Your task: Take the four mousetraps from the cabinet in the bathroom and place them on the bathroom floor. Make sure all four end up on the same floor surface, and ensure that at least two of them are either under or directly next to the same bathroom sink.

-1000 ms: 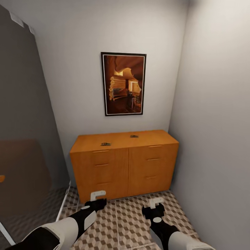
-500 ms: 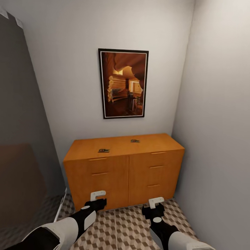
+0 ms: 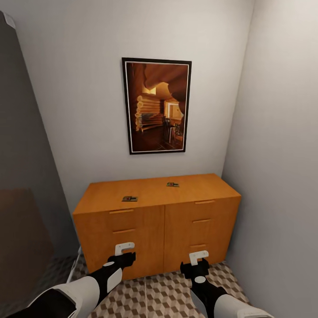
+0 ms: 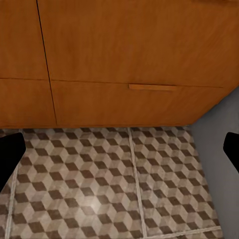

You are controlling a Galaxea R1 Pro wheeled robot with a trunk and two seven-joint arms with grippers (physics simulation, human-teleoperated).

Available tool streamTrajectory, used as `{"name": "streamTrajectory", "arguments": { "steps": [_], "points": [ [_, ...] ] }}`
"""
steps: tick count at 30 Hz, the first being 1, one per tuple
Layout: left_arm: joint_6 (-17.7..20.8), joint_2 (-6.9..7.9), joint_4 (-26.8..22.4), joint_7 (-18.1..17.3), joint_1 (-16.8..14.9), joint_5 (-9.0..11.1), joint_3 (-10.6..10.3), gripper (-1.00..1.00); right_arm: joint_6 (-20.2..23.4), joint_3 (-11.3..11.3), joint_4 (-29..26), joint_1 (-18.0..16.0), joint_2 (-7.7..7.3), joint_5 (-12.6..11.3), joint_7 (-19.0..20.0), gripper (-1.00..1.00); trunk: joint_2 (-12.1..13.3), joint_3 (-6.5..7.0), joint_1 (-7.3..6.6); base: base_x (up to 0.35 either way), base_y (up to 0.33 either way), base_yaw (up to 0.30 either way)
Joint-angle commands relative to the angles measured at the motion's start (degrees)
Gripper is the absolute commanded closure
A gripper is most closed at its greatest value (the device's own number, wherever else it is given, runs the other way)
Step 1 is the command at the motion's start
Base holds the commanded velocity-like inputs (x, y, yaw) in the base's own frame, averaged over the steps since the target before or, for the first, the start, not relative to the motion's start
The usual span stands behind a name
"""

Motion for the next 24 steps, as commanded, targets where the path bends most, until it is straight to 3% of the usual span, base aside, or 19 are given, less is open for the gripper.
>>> {"name": "streamTrajectory", "arguments": {
  "steps": [1, 14, 24],
  "points": [
    [-0.2, -0.02, 0.0, 0.2, 0.0, 0.4, -0.5, -1.0, -0.1, -0.1, 0.1, -0.1, 0.02, 0.3, -0.3, -1.0, -0.1, -0.08, 0.01, 0.035, 0.0, 0.0],
    [-0.2, -0.02, 0.0, 0.2, 0.0, 0.4, -0.5, -1.0, -0.1, -0.1, 0.1, 0.0, 0.02, 0.3, -0.3, -1.0, -0.1, -0.08, 0.01, 0.006, 0.0, 0.0],
    [-0.2, -0.02, 0.0, 0.2, 0.0, 0.4, -0.5, -1.0, -0.1, 0.0, 0.1, 0.0, 0.02, 0.3, -0.3, -1.0, -0.1, -0.08, 0.01, 0.127, 0.0, 0.0]
  ]
}}
